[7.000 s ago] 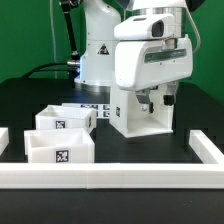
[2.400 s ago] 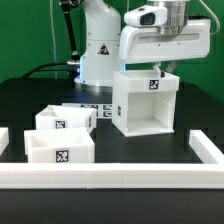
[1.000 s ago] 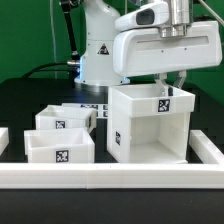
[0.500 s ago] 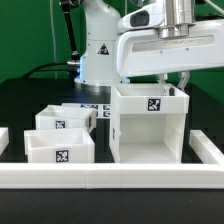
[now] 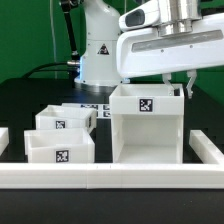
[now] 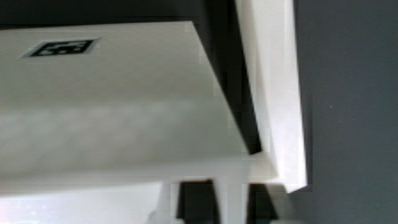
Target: Assemble drawer
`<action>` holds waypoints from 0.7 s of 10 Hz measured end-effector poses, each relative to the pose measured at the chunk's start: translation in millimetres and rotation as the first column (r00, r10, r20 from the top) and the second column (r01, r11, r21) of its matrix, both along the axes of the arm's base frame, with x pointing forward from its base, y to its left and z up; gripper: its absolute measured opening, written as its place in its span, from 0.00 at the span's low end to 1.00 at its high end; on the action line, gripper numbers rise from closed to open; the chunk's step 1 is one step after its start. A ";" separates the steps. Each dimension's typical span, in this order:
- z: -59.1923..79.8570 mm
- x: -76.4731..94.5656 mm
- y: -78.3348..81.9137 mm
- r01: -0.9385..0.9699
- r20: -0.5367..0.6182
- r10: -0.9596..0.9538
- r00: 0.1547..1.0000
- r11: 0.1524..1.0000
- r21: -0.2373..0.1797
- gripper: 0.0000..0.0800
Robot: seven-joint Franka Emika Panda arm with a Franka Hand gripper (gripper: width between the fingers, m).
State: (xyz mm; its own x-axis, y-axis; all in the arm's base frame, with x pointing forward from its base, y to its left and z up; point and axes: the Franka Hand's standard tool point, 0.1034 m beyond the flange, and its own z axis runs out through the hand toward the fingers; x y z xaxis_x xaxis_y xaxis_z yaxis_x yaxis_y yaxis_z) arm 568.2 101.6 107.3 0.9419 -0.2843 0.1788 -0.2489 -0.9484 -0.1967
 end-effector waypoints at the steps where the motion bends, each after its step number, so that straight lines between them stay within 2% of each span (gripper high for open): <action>1: 0.8 0.9 0.0 0.020 0.002 -0.020 1.000 1.000 0.006 0.05; 4: 1.9 2.9 5.5 0.233 -0.021 -0.232 0.973 0.971 0.062 0.05; 7: 2.8 12.0 11.7 0.428 -0.019 -0.429 0.903 0.895 0.129 0.06</action>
Offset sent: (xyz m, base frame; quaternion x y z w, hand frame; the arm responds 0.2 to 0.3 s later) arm -0.0053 -0.0068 -0.0168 -0.0397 -0.0054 0.2167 0.9754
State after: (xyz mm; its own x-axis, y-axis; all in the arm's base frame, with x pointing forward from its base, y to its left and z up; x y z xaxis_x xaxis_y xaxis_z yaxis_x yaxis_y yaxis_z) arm 580.2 113.2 110.1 0.7221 -0.6807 0.1229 -0.6230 -0.7172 -0.3122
